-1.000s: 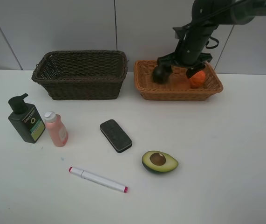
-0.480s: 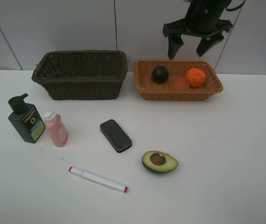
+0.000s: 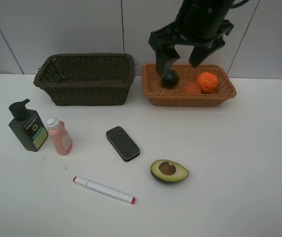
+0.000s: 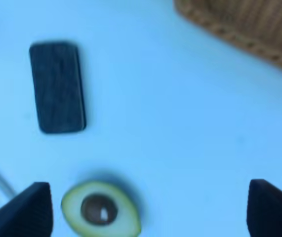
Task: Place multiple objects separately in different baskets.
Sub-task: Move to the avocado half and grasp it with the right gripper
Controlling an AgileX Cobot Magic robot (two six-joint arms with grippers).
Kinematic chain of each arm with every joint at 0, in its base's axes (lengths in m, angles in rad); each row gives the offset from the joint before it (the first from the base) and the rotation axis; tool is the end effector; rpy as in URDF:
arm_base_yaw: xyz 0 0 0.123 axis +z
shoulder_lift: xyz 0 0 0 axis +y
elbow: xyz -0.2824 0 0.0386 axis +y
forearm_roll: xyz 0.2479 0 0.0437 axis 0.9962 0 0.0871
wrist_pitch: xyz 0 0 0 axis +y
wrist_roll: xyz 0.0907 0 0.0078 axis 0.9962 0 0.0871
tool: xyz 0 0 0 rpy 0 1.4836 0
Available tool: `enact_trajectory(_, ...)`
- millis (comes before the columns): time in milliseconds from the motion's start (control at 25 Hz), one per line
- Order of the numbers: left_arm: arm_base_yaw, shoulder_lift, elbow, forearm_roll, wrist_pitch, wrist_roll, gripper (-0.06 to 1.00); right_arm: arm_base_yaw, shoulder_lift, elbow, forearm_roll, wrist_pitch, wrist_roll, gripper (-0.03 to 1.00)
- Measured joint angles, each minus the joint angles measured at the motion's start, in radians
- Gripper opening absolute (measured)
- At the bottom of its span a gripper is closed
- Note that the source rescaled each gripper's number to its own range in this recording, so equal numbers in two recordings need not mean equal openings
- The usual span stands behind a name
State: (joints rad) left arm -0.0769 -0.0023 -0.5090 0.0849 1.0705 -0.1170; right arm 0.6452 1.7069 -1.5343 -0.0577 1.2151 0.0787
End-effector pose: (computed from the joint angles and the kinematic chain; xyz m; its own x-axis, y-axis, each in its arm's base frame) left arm -0.0063 0.0073 0.2791 -0.4515 -0.0414 -0.8913 -0.0240 0.9991 -0.0342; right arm 0.2846 0.2080 0.3104 -0.8030 -0.5312 -0.2701 -0.5428 0.8391 -0.0363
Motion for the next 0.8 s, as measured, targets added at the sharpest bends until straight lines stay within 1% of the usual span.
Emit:
enact_trajectory(200, 0.000, 0.000, 0.000, 0.000, 0.000, 0.000, 1.00, 0.076, -0.085, 0.205, 0.001, 0.009, -0.087, 0.94)
enact_trajectory(320, 0.000, 0.000, 0.000, 0.000, 0.000, 0.000, 1.00, 0.107, -0.100, 0.276, 0.001, 0.010, -0.123, 0.94)
enact_trajectory(440, 0.000, 0.000, 0.000, 0.000, 0.000, 0.000, 1.00, 0.132, -0.102, 0.340, 0.001, 0.010, -0.204, 0.94)
enact_trajectory(520, 0.000, 0.000, 0.000, 0.000, 0.000, 0.000, 1.00, 0.138, -0.102, 0.382, 0.005, 0.009, -0.275, 0.94)
enact_trajectory(600, 0.000, 0.000, 0.000, 0.000, 0.000, 0.000, 1.00, 0.138, -0.102, 0.425, 0.012, 0.004, -0.389, 0.94)
enact_trajectory(720, 0.000, 0.000, 0.000, 0.000, 0.000, 0.000, 1.00, 0.138, -0.102, 0.477, 0.041, -0.053, -0.568, 0.94)
enact_trajectory(800, 0.000, 0.000, 0.000, 0.000, 0.000, 0.000, 1.00, 0.138, -0.102, 0.504, 0.050, -0.121, -0.655, 0.94)
